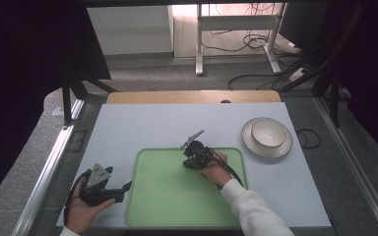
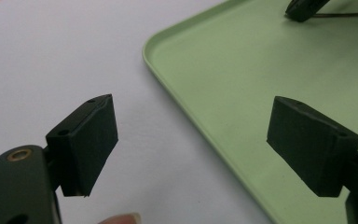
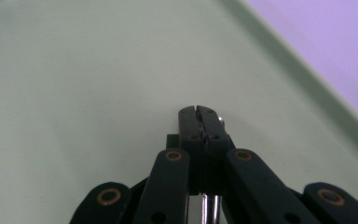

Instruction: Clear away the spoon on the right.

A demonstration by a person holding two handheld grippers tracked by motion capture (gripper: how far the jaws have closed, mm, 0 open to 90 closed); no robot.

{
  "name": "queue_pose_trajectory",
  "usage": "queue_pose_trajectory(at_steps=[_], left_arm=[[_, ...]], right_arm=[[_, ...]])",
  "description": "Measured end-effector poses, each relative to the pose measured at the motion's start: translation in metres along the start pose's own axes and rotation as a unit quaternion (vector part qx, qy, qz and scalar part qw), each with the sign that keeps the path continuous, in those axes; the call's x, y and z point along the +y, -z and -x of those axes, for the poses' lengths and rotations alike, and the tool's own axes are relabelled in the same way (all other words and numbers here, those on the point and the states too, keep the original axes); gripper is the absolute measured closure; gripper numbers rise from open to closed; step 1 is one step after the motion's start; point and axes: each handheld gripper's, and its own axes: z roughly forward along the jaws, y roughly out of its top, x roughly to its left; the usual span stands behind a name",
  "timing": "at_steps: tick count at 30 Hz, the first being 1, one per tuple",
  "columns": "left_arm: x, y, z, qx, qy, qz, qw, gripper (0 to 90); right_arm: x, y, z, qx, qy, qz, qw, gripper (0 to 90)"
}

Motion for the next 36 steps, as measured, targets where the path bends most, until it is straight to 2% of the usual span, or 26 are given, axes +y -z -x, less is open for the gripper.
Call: queue_pose_trajectory(at_steps=[8,21,29,36], left_arm=[[0.000,0.000,0.000,0.000,-0.001,-0.002,1.0000,16.0],[0.000,-0.001,0.000,0.000,-0.002,-0.004,1.0000,16.0],[-0.001,-0.001,-0.001,0.000,-0.001,-0.003,1.0000,16.0],[-0.001,0.000,-0.001,0.000,-0.002,-0.003,1.0000,16.0]], right_arm=[[-0.005,0.004,0.015,-0.017,-0.028,0.008,0.9994,89.6],[-0.022,0.019,0.040,-0.059,-0.067,0.014,0.9959,89.7],[-0.032,0.028,0.051,-0.074,-0.088,0.014,0.9933,89.7],[-0.041,0.036,0.055,-0.091,-0.096,0.010,0.9911,89.7]])
